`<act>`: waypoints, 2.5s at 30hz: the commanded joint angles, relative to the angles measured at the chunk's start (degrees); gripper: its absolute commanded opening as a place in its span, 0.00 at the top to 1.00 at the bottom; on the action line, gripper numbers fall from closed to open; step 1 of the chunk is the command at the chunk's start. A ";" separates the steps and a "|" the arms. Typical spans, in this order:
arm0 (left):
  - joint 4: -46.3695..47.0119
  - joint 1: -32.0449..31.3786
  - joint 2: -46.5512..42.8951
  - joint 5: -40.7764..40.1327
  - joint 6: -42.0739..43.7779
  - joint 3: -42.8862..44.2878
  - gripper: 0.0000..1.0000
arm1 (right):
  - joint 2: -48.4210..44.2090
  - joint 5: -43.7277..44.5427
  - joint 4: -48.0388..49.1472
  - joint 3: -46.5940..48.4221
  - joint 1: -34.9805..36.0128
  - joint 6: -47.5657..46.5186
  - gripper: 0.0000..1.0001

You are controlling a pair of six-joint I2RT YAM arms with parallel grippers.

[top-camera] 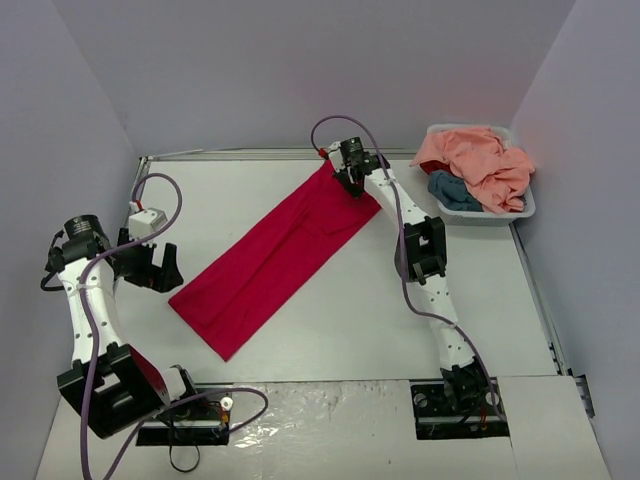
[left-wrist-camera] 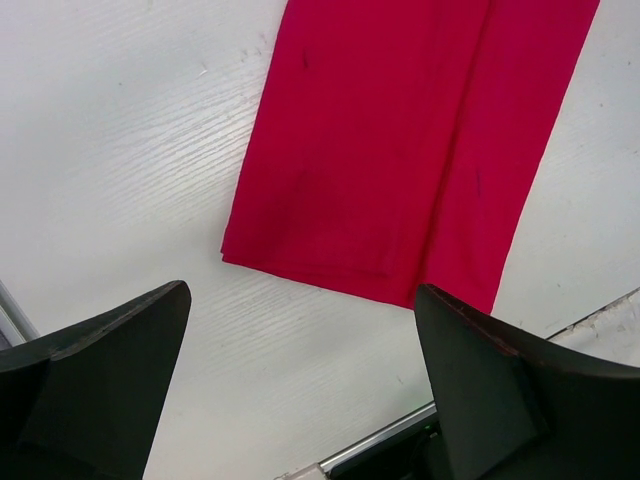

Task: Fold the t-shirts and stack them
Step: Rotate the tshirt 90 degrees

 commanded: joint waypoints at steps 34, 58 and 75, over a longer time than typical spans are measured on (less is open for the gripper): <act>7.13 2.07 -15.99 -10.69 -12.55 -4.17 0.06 | -20.18 -2.79 -2.80 -26.02 40.04 3.36 1.00; 7.48 2.69 -16.25 -9.98 -12.37 -4.44 0.06 | -15.78 -7.37 -4.03 -33.04 44.97 2.65 1.00; 7.30 2.69 -15.46 -7.88 -11.85 -4.26 0.06 | -23.60 -10.36 -8.25 -50.36 42.43 0.02 1.00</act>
